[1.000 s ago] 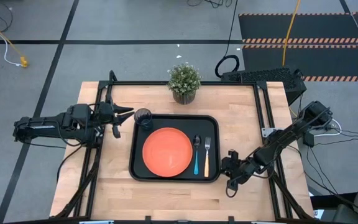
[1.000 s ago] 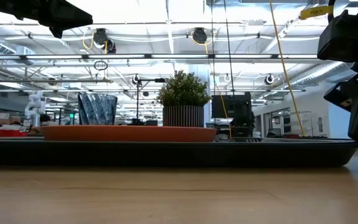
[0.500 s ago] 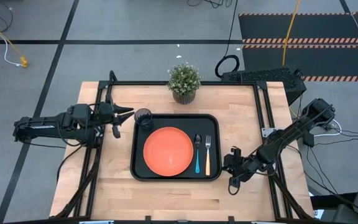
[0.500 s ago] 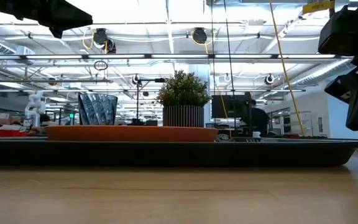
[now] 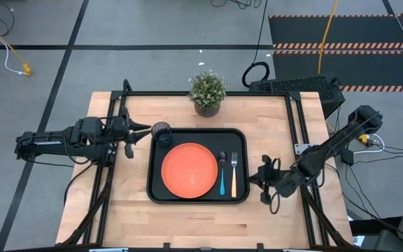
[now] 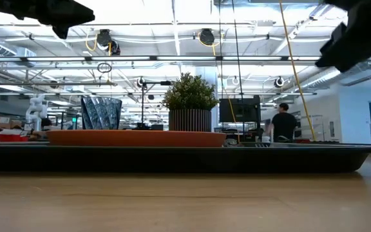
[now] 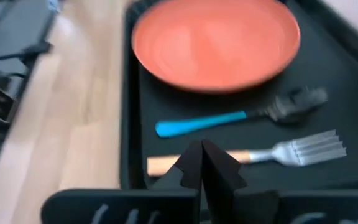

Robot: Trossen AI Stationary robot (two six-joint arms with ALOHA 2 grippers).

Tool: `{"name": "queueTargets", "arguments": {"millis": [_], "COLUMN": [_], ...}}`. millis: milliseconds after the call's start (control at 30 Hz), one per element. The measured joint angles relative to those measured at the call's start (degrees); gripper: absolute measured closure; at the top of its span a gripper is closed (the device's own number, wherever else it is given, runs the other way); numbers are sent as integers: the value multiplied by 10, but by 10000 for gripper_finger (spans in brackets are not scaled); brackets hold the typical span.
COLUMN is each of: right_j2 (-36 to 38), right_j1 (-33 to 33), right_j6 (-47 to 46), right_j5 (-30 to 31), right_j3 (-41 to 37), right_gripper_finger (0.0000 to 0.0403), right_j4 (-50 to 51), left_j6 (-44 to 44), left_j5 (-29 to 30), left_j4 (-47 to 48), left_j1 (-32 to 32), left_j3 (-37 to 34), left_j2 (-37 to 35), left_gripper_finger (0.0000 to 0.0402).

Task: Pick and place plate/cup/fork/spoon on tray

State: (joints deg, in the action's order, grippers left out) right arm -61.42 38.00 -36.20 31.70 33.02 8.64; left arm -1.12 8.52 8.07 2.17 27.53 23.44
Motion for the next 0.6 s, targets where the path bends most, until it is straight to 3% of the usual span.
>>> {"name": "queueTargets", "arguments": {"millis": [233, 400, 600], "right_j2": [59, 99, 146], "right_j1": [0, 0, 0], "right_j6": [72, 70, 95], "right_j5": [0, -4, -2], "right_j3": [-73, -165, -251], "right_gripper_finger": [403, 403, 403], "right_j4": [-138, -260, -353], "left_j6": [-14, -20, 2], "left_j5": [-31, -43, -78], "left_j4": [-33, -86, -76], "left_j1": [0, 0, 0], "left_j3": [-30, -70, -96], "left_j2": [-16, -63, -125], "left_gripper_finger": [323, 323, 323]}}
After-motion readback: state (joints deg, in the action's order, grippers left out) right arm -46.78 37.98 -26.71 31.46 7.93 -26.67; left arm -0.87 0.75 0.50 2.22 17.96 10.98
